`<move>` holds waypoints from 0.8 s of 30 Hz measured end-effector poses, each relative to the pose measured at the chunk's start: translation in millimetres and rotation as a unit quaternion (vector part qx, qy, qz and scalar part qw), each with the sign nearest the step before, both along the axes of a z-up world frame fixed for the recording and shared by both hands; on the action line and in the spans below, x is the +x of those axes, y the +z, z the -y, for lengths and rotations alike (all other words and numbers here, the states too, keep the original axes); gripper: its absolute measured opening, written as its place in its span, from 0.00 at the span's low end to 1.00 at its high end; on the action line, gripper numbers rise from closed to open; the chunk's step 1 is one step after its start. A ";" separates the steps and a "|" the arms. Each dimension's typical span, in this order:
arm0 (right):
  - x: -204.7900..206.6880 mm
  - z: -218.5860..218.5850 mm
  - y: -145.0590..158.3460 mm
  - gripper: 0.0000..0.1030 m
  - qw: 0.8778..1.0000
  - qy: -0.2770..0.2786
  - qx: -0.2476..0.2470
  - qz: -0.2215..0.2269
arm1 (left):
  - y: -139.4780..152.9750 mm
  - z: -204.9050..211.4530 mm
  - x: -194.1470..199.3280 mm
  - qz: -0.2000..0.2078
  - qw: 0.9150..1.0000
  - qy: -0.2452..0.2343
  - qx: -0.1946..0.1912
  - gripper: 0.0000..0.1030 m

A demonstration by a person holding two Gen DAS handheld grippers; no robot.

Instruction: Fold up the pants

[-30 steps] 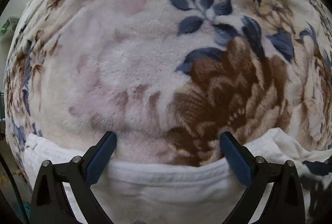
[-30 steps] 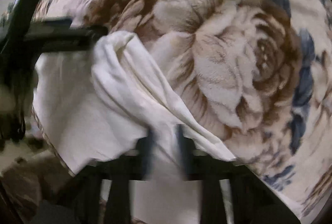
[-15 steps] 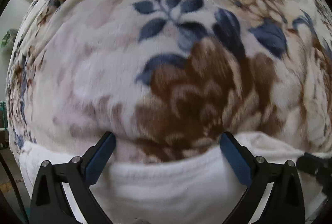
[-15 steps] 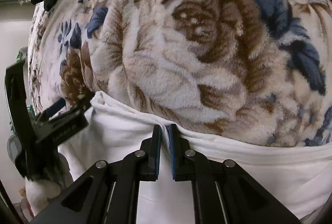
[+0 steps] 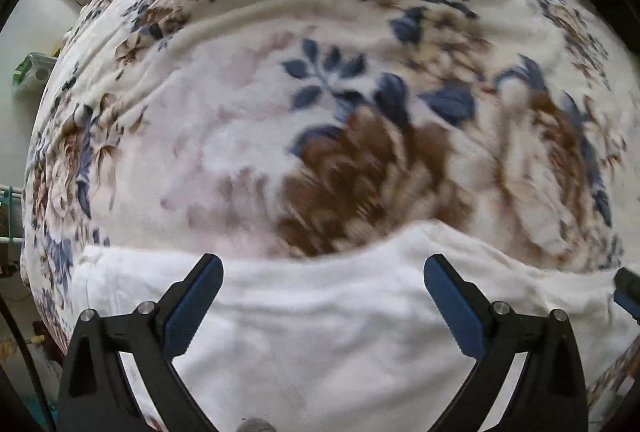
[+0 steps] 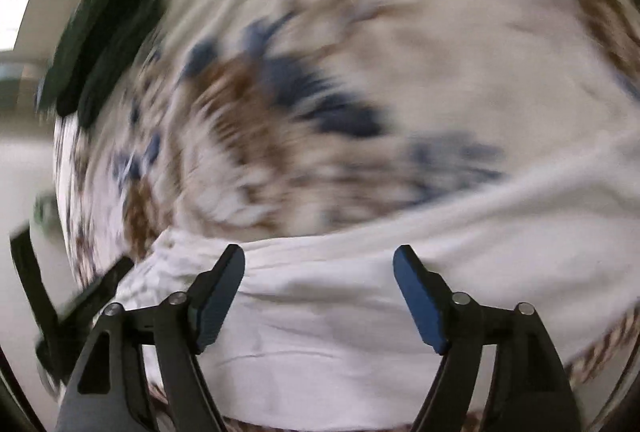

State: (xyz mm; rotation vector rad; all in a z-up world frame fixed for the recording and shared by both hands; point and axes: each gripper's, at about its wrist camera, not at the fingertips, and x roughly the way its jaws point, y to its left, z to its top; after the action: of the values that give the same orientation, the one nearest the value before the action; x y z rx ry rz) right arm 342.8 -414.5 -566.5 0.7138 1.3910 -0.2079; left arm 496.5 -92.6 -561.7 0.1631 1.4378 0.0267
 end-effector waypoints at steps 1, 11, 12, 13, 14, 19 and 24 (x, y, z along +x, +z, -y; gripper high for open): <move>-20.5 17.6 6.1 0.80 0.999 -0.031 -0.006 0.004 | 1.9 7.5 -7.7 -0.006 1.000 -0.004 -0.004 1.00; -217.0 151.9 3.3 0.81 0.952 -0.303 -0.013 0.031 | 0.5 138.8 -82.7 -0.008 0.997 -0.072 -0.005 1.00; -236.9 175.3 -5.5 0.81 0.943 -0.331 -0.005 0.032 | 0.2 160.9 -92.7 -0.004 0.996 -0.088 0.000 1.00; -248.8 188.9 -14.6 0.81 0.937 -0.347 0.004 0.035 | -0.1 179.8 -103.3 -0.006 0.995 -0.101 0.002 1.00; -260.3 202.8 -22.6 0.81 0.932 -0.360 0.014 0.040 | -3.9 196.8 -112.7 -0.011 0.994 -0.111 -0.005 1.00; -289.1 249.4 -90.1 0.81 0.905 -0.395 0.130 0.091 | -36.0 260.2 -150.5 -0.059 0.989 -0.136 -0.026 1.00; -276.6 258.2 -95.2 0.81 0.890 -0.349 0.200 0.214 | -69.3 270.0 -154.3 -0.097 0.988 -0.118 -0.024 1.00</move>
State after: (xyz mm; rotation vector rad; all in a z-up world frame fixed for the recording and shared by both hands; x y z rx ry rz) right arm 66.2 -672.7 -661.6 1.5029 0.7065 -0.3057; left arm 342.2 -362.7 -631.0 0.3027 1.6029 -0.2239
